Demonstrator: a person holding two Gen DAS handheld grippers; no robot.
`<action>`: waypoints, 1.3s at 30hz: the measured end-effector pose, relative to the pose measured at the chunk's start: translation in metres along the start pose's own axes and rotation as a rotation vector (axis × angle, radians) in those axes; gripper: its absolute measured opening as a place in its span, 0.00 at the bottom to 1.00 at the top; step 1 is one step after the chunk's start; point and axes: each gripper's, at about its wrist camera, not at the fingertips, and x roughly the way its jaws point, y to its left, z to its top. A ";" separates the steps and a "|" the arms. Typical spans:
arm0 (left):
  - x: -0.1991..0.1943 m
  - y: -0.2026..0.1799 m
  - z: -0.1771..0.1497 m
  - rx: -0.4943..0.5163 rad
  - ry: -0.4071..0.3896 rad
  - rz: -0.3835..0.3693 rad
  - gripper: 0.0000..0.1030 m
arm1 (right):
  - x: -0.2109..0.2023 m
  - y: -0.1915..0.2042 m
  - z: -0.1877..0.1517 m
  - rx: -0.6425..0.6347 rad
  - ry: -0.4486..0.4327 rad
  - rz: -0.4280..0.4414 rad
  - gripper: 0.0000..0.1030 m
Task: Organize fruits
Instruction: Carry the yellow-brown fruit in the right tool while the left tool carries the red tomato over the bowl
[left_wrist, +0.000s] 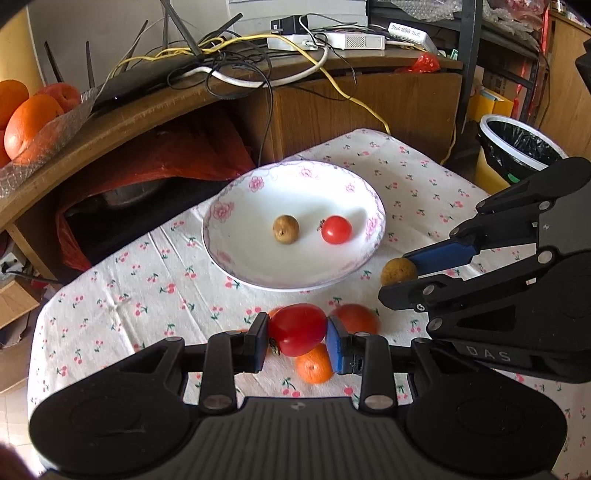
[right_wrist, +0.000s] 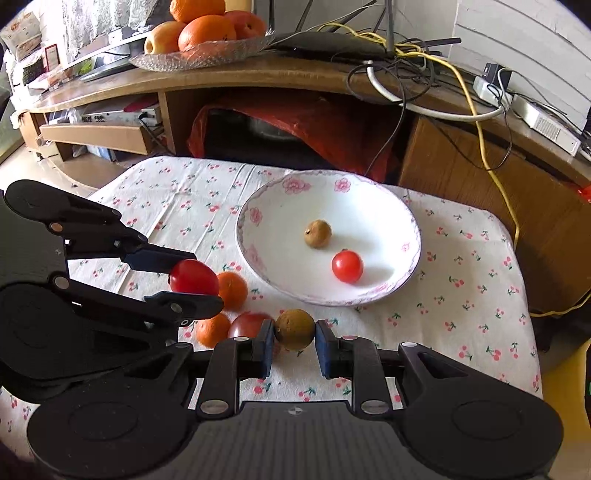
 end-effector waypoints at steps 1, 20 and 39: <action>0.001 0.001 0.001 -0.003 -0.002 0.000 0.40 | 0.000 -0.001 0.001 0.004 -0.002 -0.001 0.18; 0.016 0.013 0.028 -0.036 -0.035 0.031 0.39 | 0.011 -0.016 0.026 0.045 -0.044 -0.050 0.20; 0.060 0.021 0.036 -0.057 0.006 0.045 0.39 | 0.050 -0.035 0.035 0.078 -0.007 -0.050 0.20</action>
